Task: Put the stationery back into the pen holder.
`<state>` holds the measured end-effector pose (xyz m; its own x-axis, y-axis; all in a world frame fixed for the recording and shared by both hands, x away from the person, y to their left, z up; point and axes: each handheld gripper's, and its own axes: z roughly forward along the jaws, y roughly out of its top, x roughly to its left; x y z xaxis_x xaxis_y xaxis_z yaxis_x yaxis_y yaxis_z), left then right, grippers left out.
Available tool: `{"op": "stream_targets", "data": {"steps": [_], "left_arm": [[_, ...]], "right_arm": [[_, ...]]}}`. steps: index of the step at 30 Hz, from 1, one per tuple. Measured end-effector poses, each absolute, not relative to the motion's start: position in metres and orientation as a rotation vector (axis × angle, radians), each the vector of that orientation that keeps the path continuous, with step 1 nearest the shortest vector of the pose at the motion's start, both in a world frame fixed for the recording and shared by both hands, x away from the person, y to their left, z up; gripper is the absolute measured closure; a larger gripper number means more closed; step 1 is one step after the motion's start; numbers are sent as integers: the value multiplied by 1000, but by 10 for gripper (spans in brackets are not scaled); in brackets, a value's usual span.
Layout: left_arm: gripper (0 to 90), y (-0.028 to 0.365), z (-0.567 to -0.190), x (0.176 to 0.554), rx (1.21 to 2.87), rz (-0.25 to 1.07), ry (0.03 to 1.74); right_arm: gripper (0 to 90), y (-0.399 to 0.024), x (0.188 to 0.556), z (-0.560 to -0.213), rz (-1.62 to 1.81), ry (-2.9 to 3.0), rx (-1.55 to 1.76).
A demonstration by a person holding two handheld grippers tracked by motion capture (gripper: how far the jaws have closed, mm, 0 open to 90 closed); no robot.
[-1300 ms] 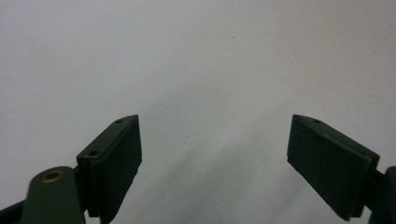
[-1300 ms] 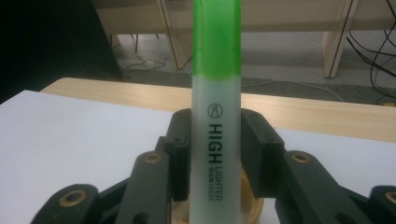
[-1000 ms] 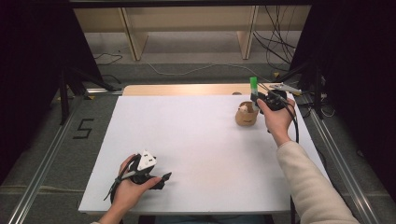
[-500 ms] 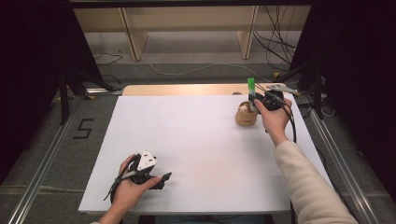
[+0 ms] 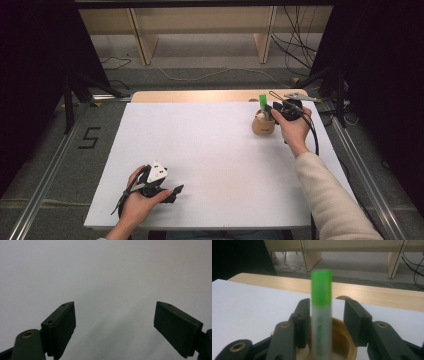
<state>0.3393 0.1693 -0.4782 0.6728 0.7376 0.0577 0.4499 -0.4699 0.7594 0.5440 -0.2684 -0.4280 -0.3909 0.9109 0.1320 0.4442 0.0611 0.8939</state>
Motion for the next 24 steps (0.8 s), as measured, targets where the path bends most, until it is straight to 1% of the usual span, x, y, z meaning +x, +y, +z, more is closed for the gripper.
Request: {"op": "stream_targets", "data": {"steps": [9,12,24], "left_arm": [[178,169,-478,339,2143,498,909],[178,168,-478,339,2143,496,909],[178,168,-478,339,2144,499,911]], "right_arm": [[489,-274,524,-425,1270,1886,1332],[460,-277,514,-424,1244,1908,1333],[399,-276,470,-424,1219,2019,1260]]}}
